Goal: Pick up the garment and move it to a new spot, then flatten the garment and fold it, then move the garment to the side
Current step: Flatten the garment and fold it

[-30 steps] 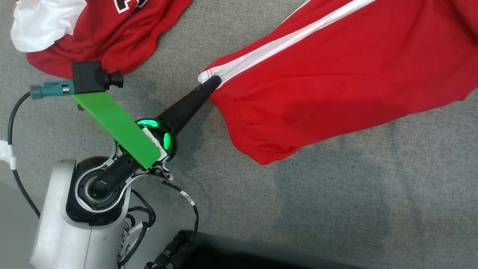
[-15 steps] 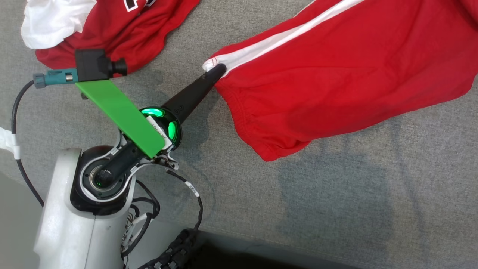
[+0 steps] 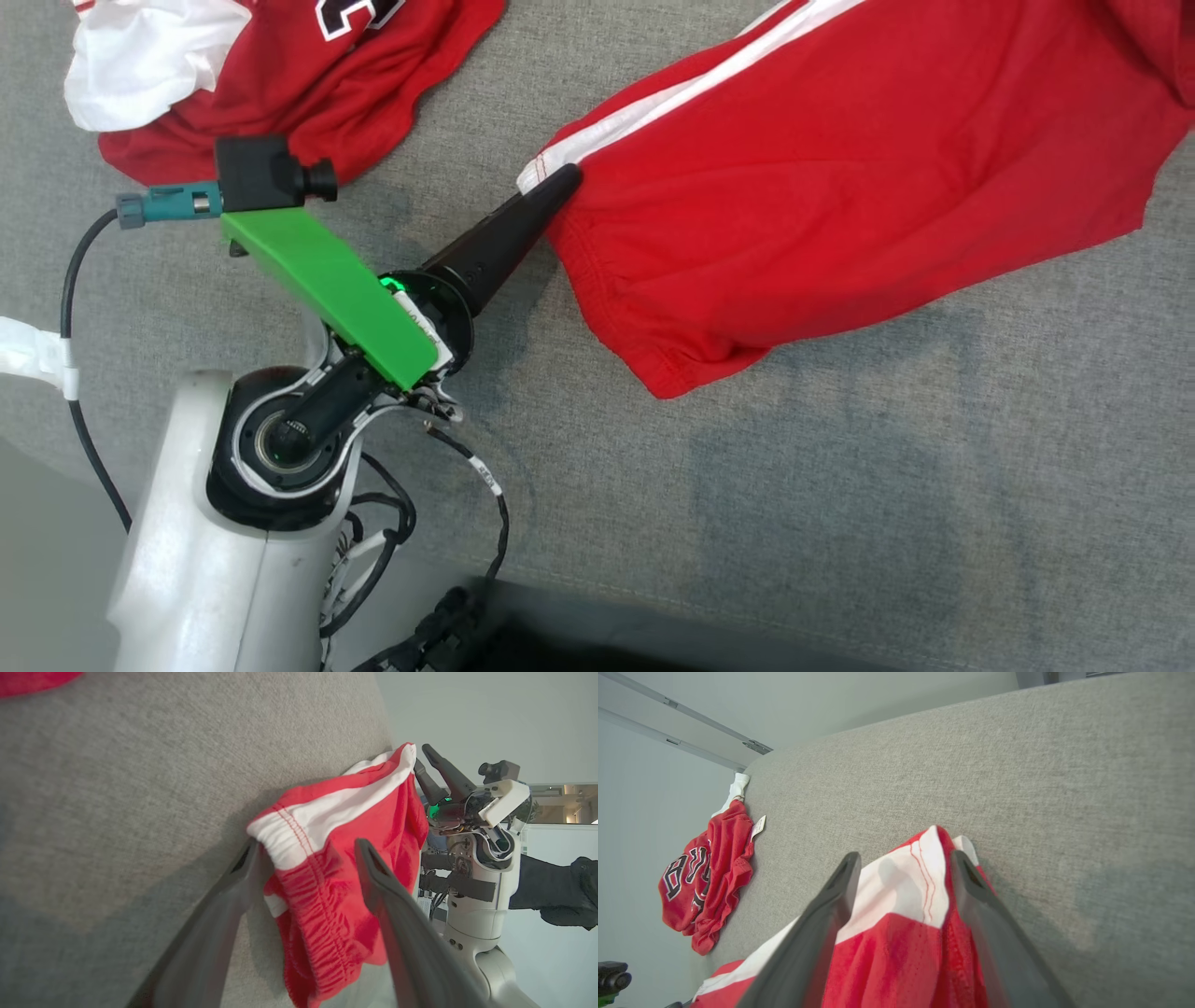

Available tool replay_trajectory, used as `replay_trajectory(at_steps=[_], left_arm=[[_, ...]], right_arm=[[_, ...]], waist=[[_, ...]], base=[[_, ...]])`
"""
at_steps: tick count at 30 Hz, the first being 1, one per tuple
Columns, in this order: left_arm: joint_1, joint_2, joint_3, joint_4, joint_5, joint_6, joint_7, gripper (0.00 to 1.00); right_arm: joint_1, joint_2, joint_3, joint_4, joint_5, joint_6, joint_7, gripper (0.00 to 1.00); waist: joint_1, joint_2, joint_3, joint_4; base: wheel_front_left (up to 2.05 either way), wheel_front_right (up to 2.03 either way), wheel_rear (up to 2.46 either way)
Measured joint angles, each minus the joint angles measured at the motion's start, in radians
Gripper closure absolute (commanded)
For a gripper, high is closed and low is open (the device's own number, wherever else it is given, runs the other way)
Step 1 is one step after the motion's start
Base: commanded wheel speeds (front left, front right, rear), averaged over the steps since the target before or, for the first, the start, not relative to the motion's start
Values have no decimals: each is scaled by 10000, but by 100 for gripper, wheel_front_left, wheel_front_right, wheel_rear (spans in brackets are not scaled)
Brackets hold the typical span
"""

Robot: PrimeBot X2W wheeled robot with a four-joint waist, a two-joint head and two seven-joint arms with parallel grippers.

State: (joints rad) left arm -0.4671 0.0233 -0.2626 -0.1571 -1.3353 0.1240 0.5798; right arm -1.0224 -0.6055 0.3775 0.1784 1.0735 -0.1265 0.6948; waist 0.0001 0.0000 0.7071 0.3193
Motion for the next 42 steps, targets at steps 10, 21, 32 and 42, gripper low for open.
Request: replay_trajectory(at_steps=[10, 21, 32, 42], left_arm=[[58, 807, 153, 92, 1904, -54, -892, 0], [1058, 1517, 326, -514, 4132, -955, -2915, 0], [2971, 1887, 107, -334, 5691, -1003, -4272, 0], [3696, 922, -1241, -201, 5469, -884, -4234, 0]], right_arm=[[134, 322, 261, 267, -232, 209, -731, 0], [1505, -370, -136, -35, -1877, 750, -3620, 0], [4427, 520, 382, 316, -2196, 617, -5225, 0], [5218, 1020, 798, 194, -1906, 541, -5271, 0]], waist=[[0, 0, -749, -360], [-1, 0, -2116, -753], [-2, 0, -3657, -1070], [-2, 1, -3979, -1187]], base=[[0, 0, 0], [0, 0, 0], [0, 0, 0], [0, 0, 0]])
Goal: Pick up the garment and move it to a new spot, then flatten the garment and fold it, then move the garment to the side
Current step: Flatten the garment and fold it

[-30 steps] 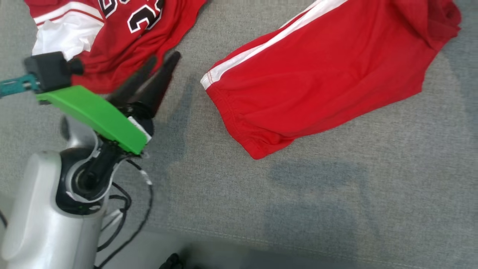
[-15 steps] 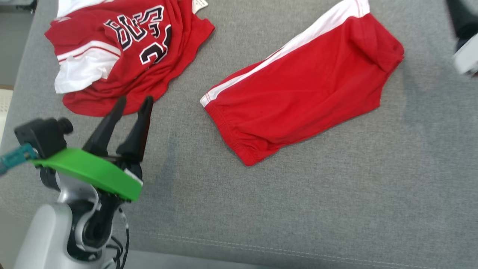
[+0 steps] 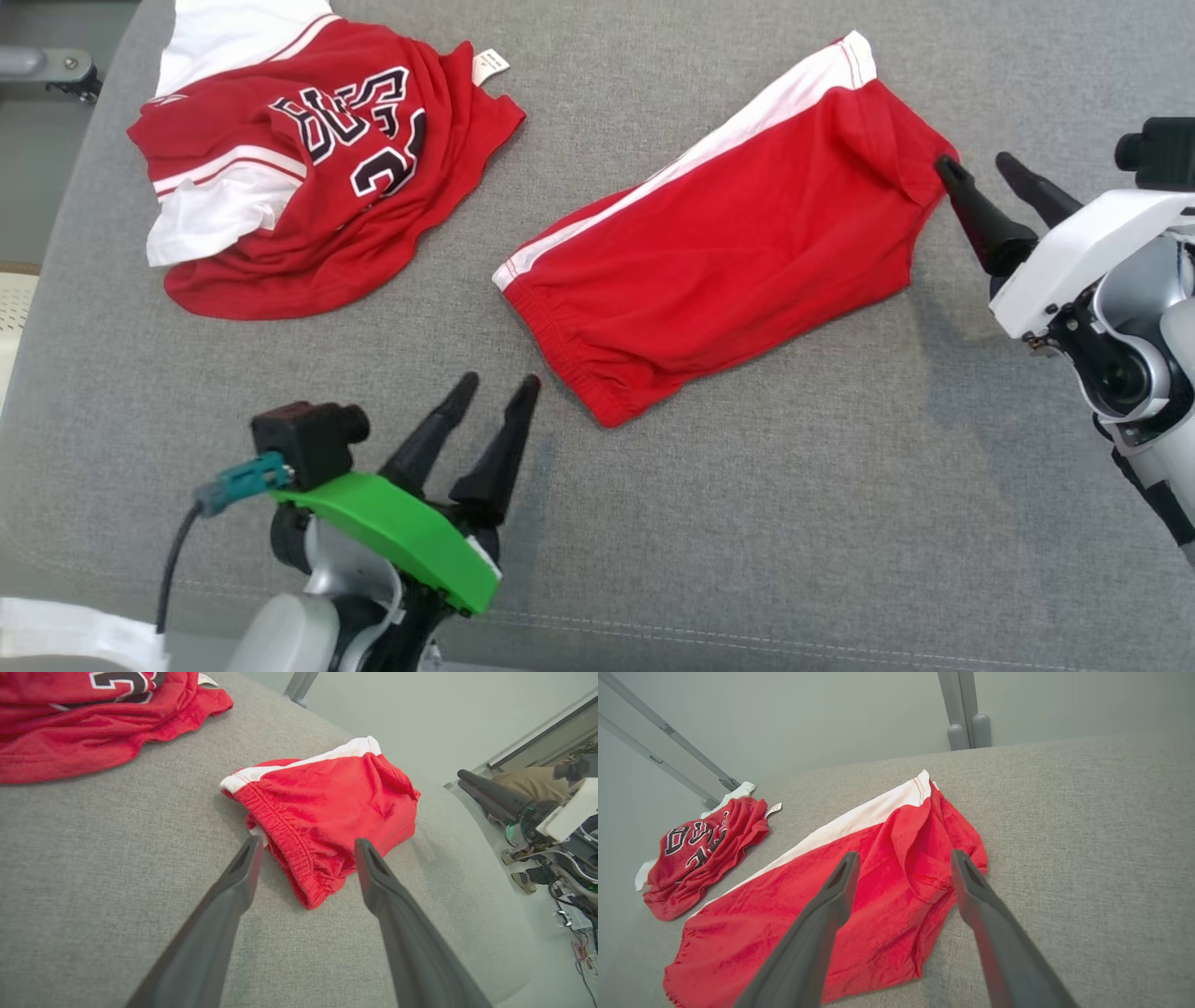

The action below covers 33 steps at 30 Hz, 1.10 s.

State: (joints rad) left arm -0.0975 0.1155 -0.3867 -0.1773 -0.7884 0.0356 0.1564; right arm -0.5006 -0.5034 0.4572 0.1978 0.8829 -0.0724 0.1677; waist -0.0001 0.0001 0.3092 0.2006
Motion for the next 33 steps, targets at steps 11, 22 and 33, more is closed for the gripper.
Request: replay_trajectory(at_steps=[11, 22, 33], left_arm=[[-534, -477, -533, 817, -213, 224, 382, 0], [-1218, -629, -552, 1709, -535, 443, 543, 0], [-1654, -677, -984, 2136, -796, 474, 918, 0]], right_arm=[[-93, 75, 328, 159, -318, -92, 0, 0], [-305, 368, 290, 637, -284, -84, -109, 0], [-826, 481, 464, 1080, -286, 107, -23, 0]], waist=[[0, 0, 836, -218], [0, 0, 1374, -311], [0, 0, 1389, -266]], base=[[0, 0, 0], [0, 0, 0], [0, 0, 0]])
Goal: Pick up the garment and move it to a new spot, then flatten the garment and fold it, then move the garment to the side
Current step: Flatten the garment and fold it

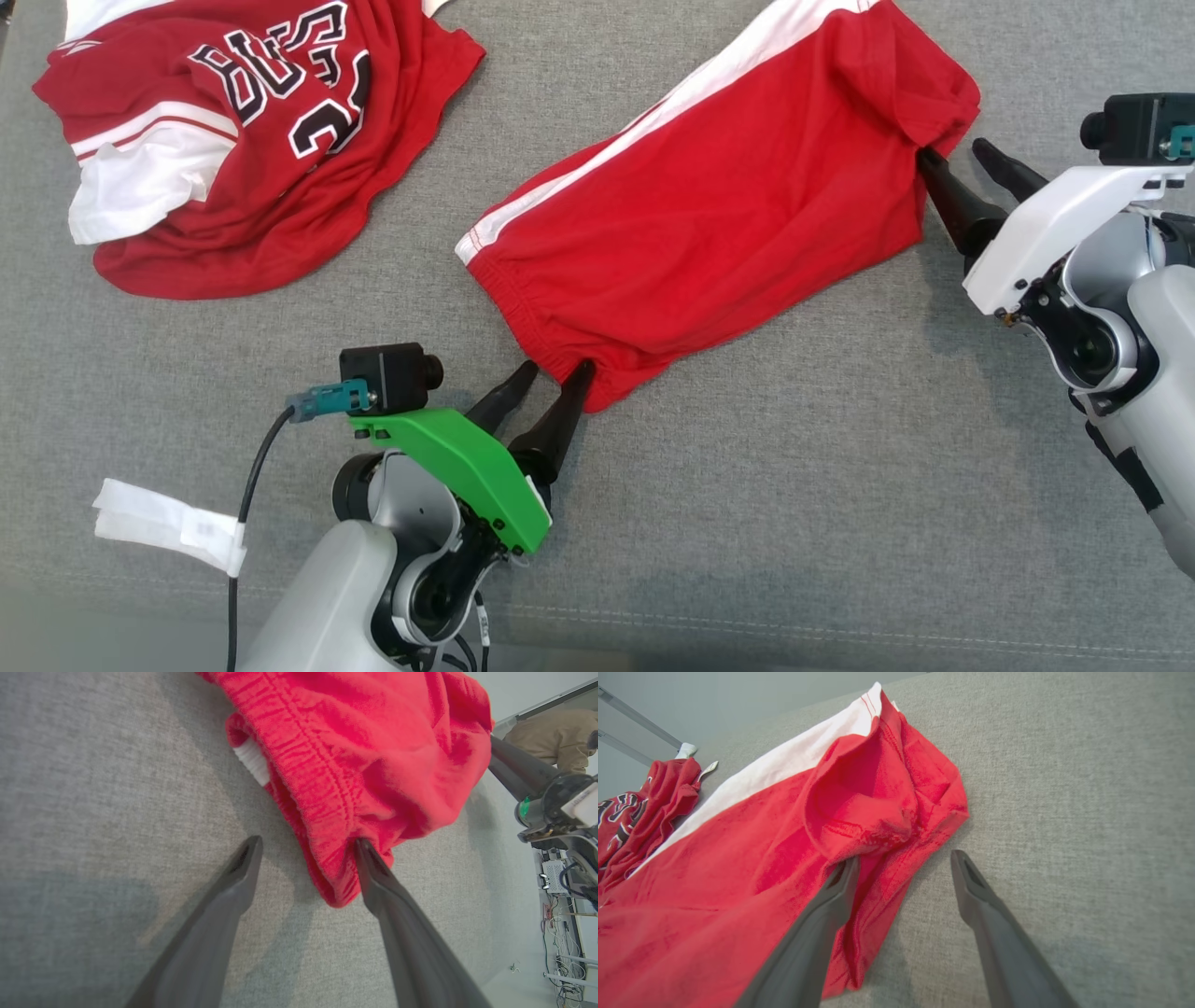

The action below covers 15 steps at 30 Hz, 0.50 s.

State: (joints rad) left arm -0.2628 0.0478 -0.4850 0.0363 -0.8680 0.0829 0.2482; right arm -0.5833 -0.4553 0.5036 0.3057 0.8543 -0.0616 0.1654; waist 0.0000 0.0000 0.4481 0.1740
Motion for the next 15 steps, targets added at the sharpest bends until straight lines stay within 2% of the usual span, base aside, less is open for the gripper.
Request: replay_trajectory(at_steps=[13, 15], left_arm=[[-542, -31, -341, 443, -514, 113, 430, 0], [-624, -36, -357, 499, -583, 138, 431, 28]], right_arm=[[-525, 167, 121, 675, 196, 13, 731, 0], [-625, 194, 121, 761, 219, 17, 823, 2]], waist=[[0, 0, -12, 87], [0, 0, 7, 98]], base=[[0, 0, 0], [0, 0, 0]])
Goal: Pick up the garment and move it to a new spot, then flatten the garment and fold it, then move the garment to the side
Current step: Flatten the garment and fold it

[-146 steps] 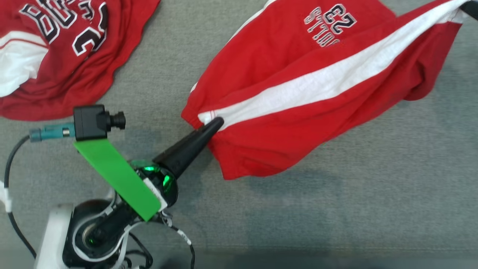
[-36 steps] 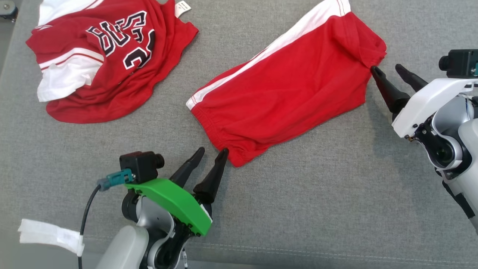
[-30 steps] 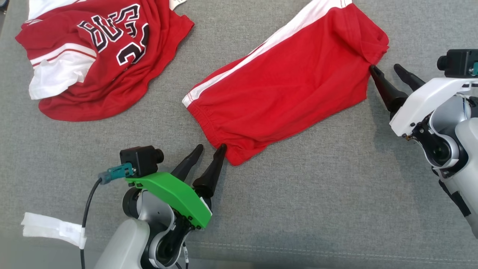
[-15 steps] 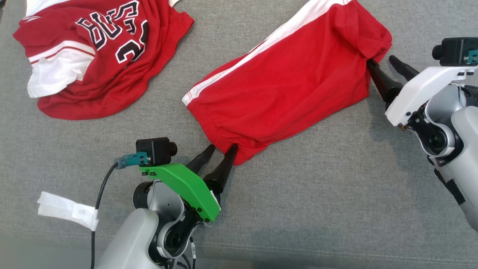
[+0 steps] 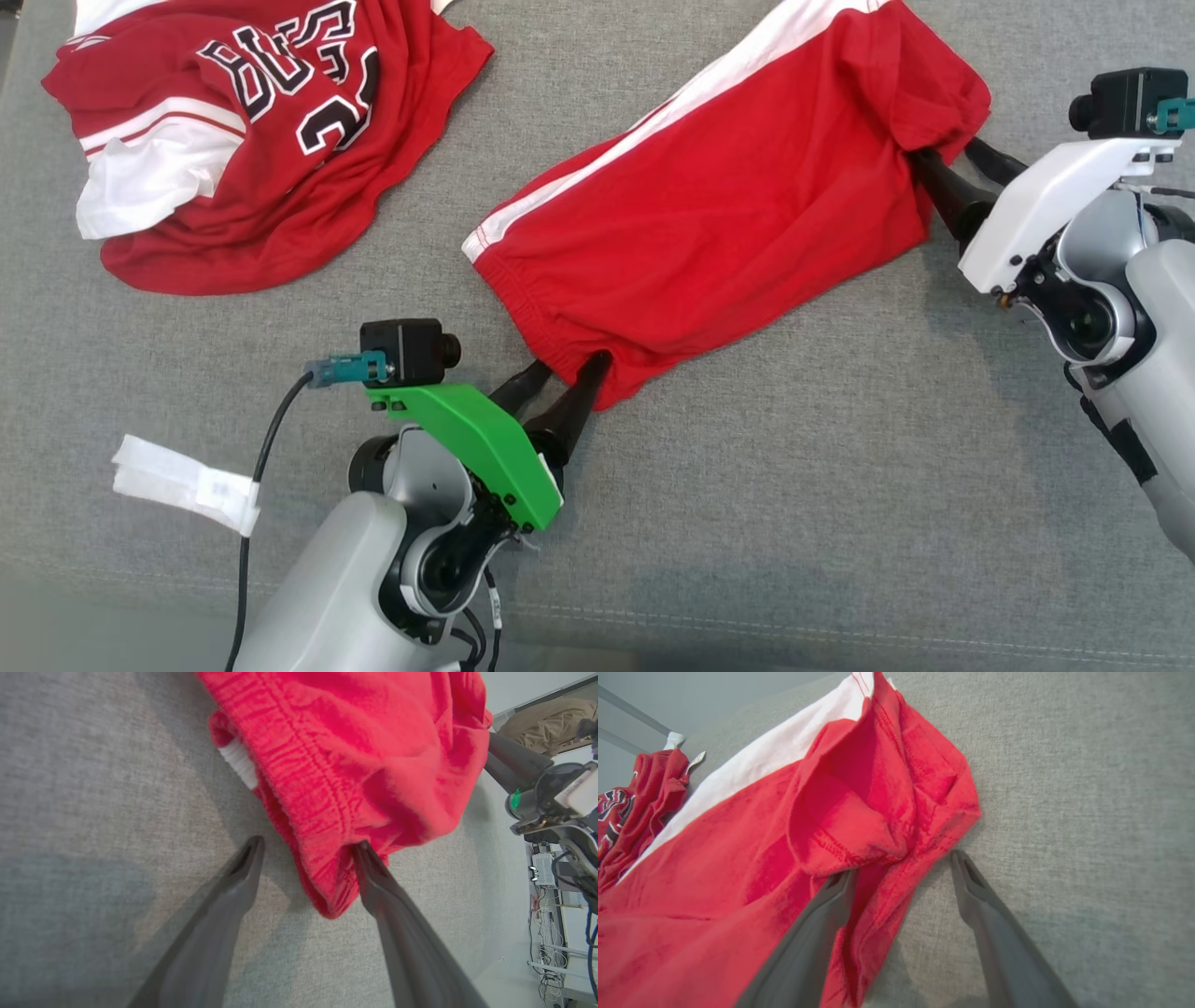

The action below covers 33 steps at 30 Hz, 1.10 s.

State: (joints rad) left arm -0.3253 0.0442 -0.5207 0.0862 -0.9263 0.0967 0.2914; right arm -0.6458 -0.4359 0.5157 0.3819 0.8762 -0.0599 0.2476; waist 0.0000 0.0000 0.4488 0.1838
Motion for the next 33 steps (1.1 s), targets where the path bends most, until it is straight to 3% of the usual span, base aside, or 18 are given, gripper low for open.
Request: replay_trajectory(at_steps=[1, 2, 3, 4, 5, 15, 21, 28, 33], left_arm=[[-58, -2, -12, 25, -33, 0, 25, 44], [-107, -6, -17, 50, -40, 0, 25, 53], [-161, -10, -25, 90, -58, 2, 25, 60], [-221, -10, -40, 132, -107, 2, 25, 83], [-266, -10, -56, 148, -217, 2, 23, 100], [-543, -15, -146, 374, -746, 4, 17, 100], [-540, 52, -167, 341, -1281, -50, 802, 100], [-450, 1030, 56, -215, -2128, -403, 2046, 100], [-279, 1881, 600, -464, -2502, -426, 2566, 100]], right_arm=[[-48, 31, -4, 25, 44, 23, 10, 10], [-89, 73, -13, 50, 105, 71, 25, 10], [-127, 121, -12, 79, 163, 96, 90, 55], [-158, 161, 2, 96, 190, 127, 100, 87], [-204, 203, -2, 111, 244, 163, 123, 100], [-323, 174, -13, 207, 527, 512, 451, 100], [-234, 136, -380, 151, 1037, 694, 435, 100], [487, 282, -746, -301, 1707, 819, 253, 100], [1297, 443, -842, -767, 1975, 861, 17, 100]], waist=[[0, 0, 12, 5], [0, 0, 24, 8], [0, 0, 36, 12], [0, 0, 47, 15], [0, 0, 58, 15], [0, 0, 32, -58], [0, 0, -152, -178], [0, 0, -383, -446], [0, 0, -528, -736]], base=[[0, 0, 0], [0, 0, 0], [0, 0, 0], [0, 0, 0], [0, 0, 0], [0, 0, 0], [0, 0, 0], [0, 0, 0], [0, 0, 0]])
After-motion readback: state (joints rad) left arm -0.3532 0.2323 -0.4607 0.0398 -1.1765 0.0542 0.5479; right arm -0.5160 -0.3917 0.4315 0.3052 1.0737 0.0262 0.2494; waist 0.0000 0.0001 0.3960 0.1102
